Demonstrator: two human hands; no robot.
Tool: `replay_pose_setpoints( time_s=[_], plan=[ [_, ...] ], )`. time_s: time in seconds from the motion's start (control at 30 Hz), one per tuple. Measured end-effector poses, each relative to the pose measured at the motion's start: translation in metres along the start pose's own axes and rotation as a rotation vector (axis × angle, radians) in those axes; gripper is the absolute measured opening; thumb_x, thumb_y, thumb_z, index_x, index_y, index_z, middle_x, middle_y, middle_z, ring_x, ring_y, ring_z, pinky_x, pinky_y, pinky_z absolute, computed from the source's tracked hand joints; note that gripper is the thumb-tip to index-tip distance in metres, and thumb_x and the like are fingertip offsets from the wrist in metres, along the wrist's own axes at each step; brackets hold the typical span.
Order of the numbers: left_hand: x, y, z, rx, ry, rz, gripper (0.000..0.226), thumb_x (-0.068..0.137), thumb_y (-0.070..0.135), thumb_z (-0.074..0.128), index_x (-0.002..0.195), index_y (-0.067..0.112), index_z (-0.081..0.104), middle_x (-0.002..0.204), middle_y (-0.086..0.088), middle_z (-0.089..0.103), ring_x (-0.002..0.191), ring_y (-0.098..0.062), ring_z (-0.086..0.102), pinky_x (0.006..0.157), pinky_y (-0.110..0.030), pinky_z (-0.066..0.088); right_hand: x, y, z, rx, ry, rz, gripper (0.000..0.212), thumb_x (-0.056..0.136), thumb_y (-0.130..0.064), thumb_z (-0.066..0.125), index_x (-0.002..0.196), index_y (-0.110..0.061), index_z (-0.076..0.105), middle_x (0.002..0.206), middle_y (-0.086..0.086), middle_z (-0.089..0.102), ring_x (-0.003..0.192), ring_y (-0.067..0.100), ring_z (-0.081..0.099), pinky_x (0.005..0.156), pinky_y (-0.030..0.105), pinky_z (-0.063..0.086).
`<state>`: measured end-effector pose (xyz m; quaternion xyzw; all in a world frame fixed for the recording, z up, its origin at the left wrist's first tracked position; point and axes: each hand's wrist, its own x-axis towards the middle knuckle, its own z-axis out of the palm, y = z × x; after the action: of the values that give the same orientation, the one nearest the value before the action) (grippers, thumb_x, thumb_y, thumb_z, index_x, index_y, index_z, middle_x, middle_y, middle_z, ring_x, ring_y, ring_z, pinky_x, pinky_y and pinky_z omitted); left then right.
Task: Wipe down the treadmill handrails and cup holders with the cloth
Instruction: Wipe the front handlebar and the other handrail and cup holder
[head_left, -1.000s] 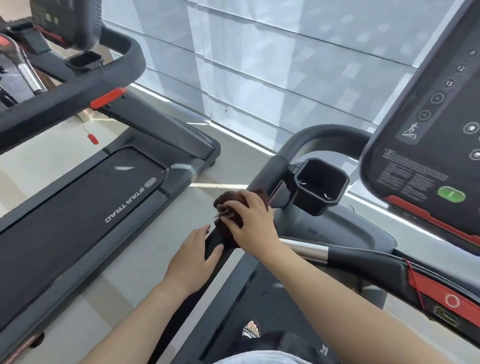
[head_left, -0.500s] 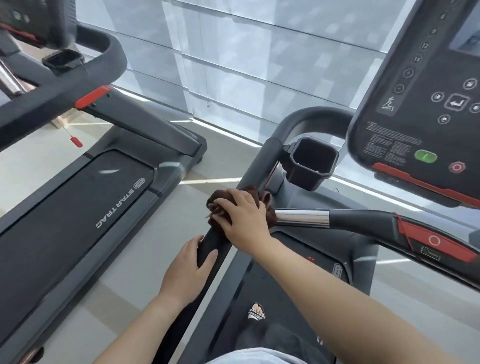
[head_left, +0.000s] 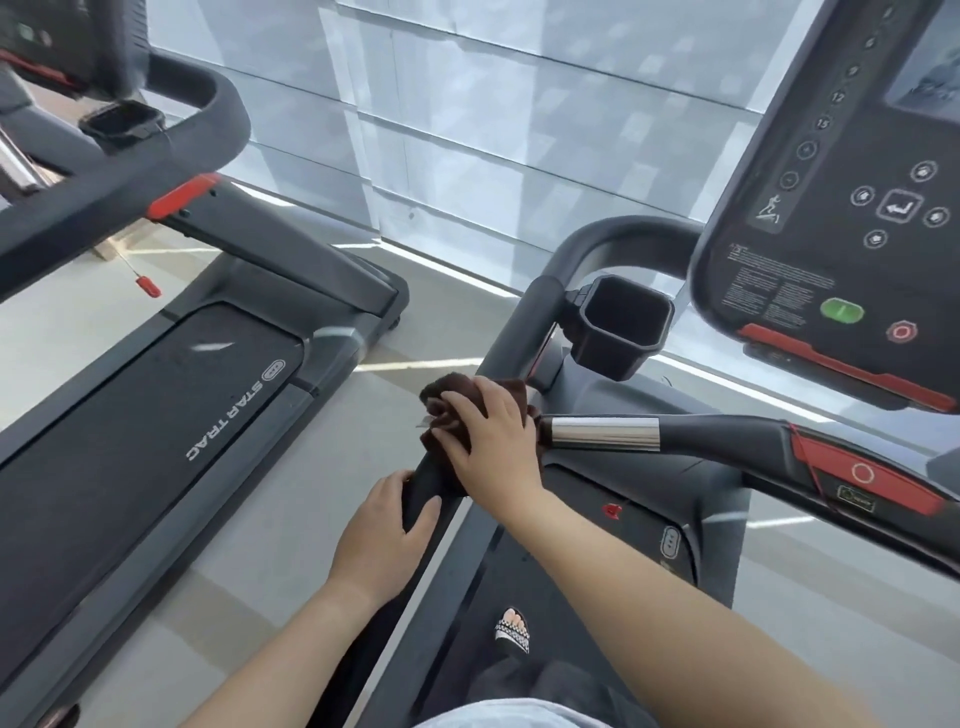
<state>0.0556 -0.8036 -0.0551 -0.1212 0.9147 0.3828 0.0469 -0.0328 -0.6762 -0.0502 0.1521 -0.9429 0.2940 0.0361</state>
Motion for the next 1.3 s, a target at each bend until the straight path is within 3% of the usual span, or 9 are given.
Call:
replay_pose_setpoints(
  time_s=[0.1,0.3,0.53,0.8,0.97,1.13,1.3],
  plan=[
    [0.0,0.003,0.0,0.003,0.0,0.003,0.034,0.089,0.039,0.048,0.118,0.022,0.049,0.111,0.009,0.055,0.096,-0.008,0.051,0.078,-0.023,0.039,0.009,0.008,-0.002,-0.008,0.025,-0.026,0.04,0.084,-0.047,0.057,0.122,-0.033,0.054,0.135,-0.002,0.044,0.131,0.02,0.031,0.096,0.054,0.034],
    [0.0,0.006,-0.001,0.022,0.016,-0.015,0.037,0.089,0.041,0.047,0.121,0.023,0.047,0.109,0.014,0.051,0.096,-0.006,0.051,0.078,-0.02,0.038,0.022,0.006,-0.002,-0.028,-0.022,-0.027,0.034,0.086,-0.046,0.055,0.117,-0.032,0.057,0.134,-0.003,0.045,0.133,0.02,0.028,0.1,0.057,0.029],
    [-0.018,-0.006,-0.005,0.004,0.035,-0.027,0.038,0.09,0.041,0.046,0.126,0.026,0.047,0.118,0.013,0.052,0.102,-0.003,0.049,0.084,-0.019,0.035,0.0,0.006,0.003,0.003,-0.058,-0.21,0.032,0.085,-0.047,0.054,0.112,-0.031,0.06,0.128,-0.003,0.05,0.126,0.02,0.038,0.097,0.053,0.033],
    [-0.073,-0.034,-0.022,0.038,0.053,-0.017,0.043,0.09,0.043,0.045,0.13,0.029,0.043,0.126,0.015,0.051,0.111,-0.001,0.049,0.091,-0.019,0.039,0.012,-0.028,0.006,-0.074,-0.087,0.067,0.029,0.091,-0.041,0.051,0.114,-0.028,0.06,0.133,-0.003,0.046,0.131,0.02,0.029,0.102,0.054,0.019],
    [-0.11,-0.056,-0.033,0.026,0.037,0.016,0.046,0.09,0.044,0.045,0.133,0.031,0.038,0.128,0.016,0.049,0.113,-0.001,0.047,0.092,-0.019,0.039,-0.029,-0.056,0.015,-0.028,-0.11,0.002,0.031,0.093,-0.041,0.048,0.118,-0.025,0.059,0.132,-0.002,0.049,0.127,0.02,0.035,0.101,0.053,0.027],
    [-0.124,-0.067,-0.037,0.017,0.031,0.063,0.048,0.091,0.046,0.041,0.136,0.031,0.034,0.13,0.014,0.047,0.115,-0.003,0.046,0.092,-0.018,0.037,-0.013,-0.086,-0.015,0.247,0.103,0.069,0.031,0.093,-0.039,0.05,0.116,-0.022,0.059,0.125,-0.003,0.053,0.118,0.02,0.044,0.096,0.053,0.037],
    [-0.123,-0.07,-0.039,-0.009,0.004,0.077,0.049,0.091,0.045,0.041,0.136,0.027,0.034,0.134,0.01,0.046,0.119,-0.007,0.045,0.095,-0.021,0.037,-0.017,-0.108,-0.026,0.426,0.373,0.0,0.033,0.092,-0.033,0.05,0.118,-0.013,0.058,0.127,0.001,0.052,0.12,0.02,0.045,0.103,0.04,0.036]
  ],
)
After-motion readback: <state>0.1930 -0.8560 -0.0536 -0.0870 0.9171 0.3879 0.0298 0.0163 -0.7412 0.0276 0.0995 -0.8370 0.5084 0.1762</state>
